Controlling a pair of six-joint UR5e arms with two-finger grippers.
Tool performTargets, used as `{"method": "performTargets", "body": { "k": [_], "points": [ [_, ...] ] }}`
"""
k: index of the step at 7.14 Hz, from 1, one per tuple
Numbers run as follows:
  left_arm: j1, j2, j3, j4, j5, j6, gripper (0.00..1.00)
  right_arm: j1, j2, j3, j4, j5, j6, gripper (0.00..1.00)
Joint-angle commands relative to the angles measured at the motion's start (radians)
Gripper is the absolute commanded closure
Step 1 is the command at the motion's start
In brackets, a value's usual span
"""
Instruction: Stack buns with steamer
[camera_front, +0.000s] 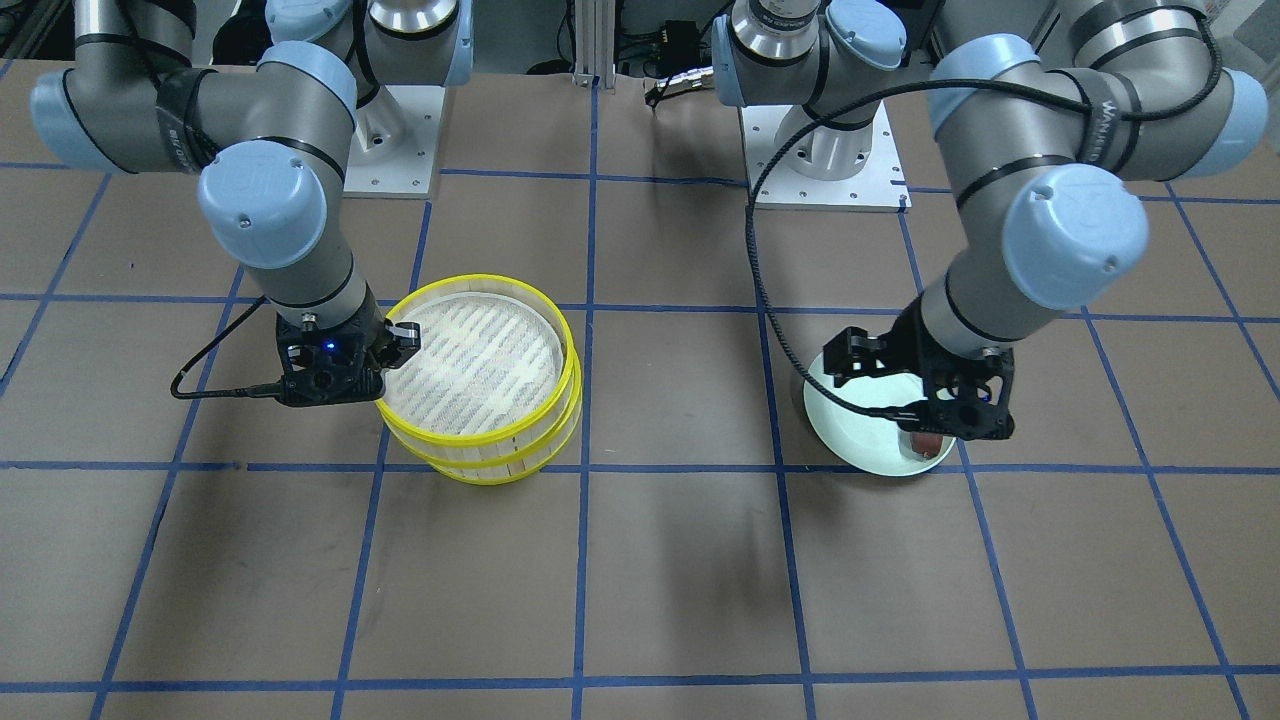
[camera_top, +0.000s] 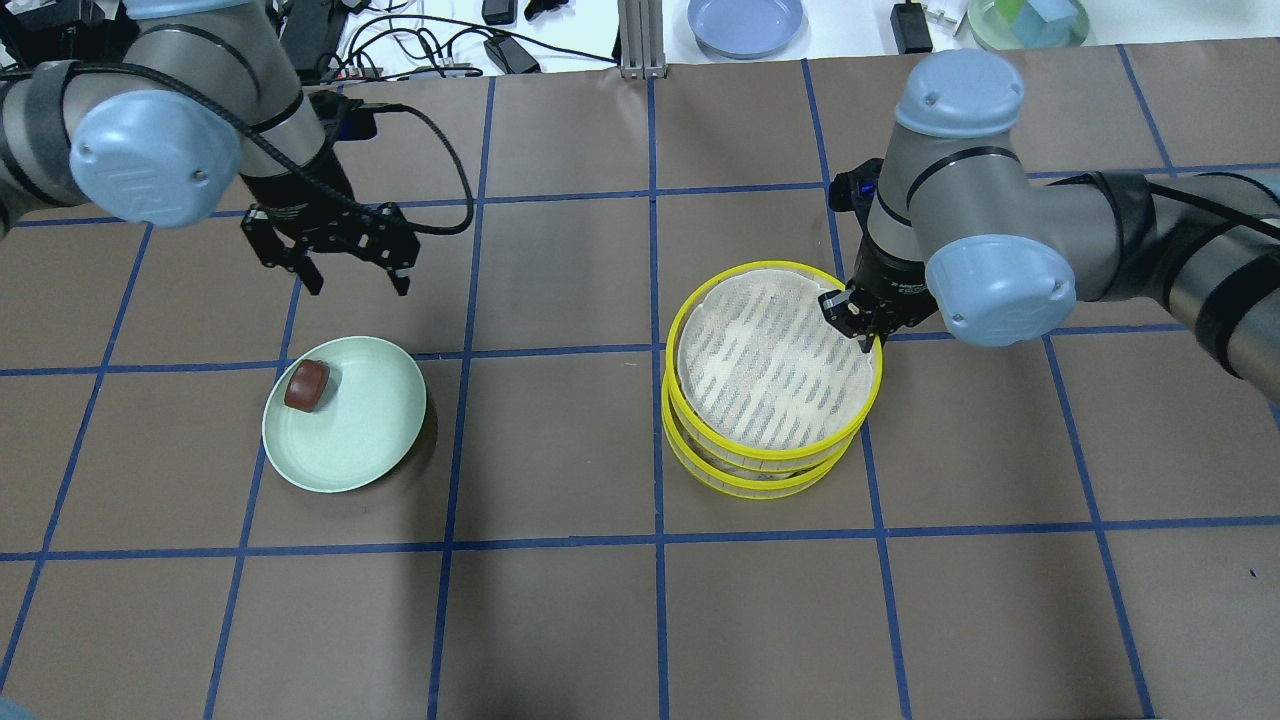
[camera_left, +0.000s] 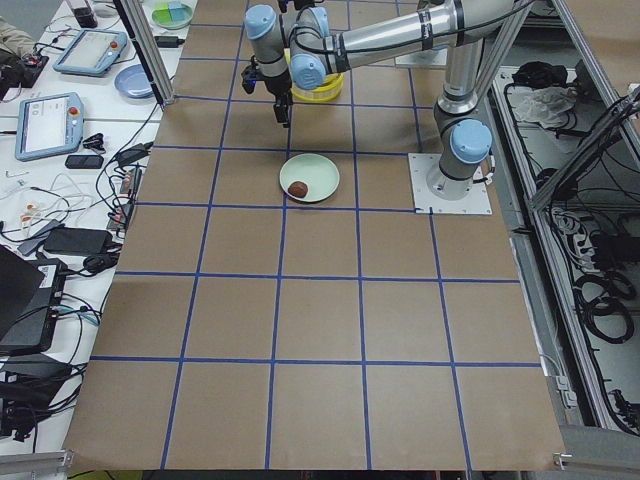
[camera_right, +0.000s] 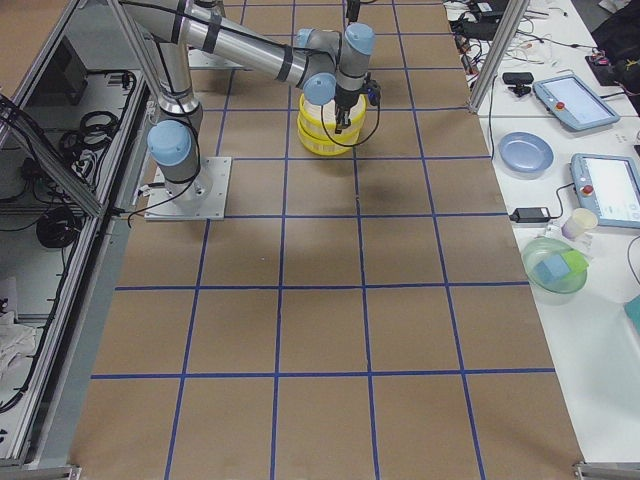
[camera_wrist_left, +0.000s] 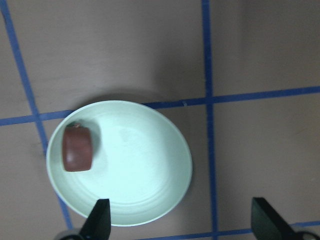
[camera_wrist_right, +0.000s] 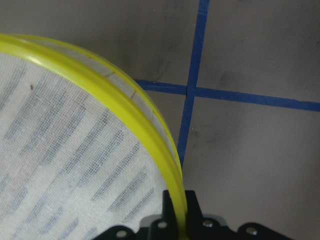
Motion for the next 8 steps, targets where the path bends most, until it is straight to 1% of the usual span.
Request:
{"method": "performTargets", "body": {
  "k": [1, 2, 3, 5, 6, 7, 8],
  "points": [
    [0.146, -0.026, -0.051, 0.024, 0.089, 0.252, 0.01, 0.005, 0.005, 0.013, -0.023, -0.013, -0.004, 1.00],
    [0.180, -0.052, -0.086, 0.098, 0.118, 0.318, 0.01, 0.005, 0.010, 0.013, -0.018, -0.010, -0.003, 1.00],
    [0.185, -0.078, -0.114, 0.148, 0.120, 0.328, 0.01, 0.008, 0.010, 0.013, -0.015, -0.010, 0.000, 1.00],
    [0.184, -0.143, -0.121, 0.154, 0.102, 0.314, 0.01, 0.008, 0.012, 0.014, -0.012, -0.009, 0.000, 1.00],
    [0.184, -0.163, -0.121, 0.153, 0.055, 0.306, 0.01, 0.010, 0.015, 0.014, -0.009, -0.007, 0.000, 1.00],
    [0.184, -0.178, -0.123, 0.153, 0.031, 0.306, 0.02, 0.019, 0.021, 0.014, -0.009, -0.010, 0.002, 1.00],
    [0.184, -0.191, -0.123, 0.153, 0.031, 0.288, 0.02, 0.019, 0.024, 0.014, -0.009, -0.012, 0.000, 1.00]
  ]
}}
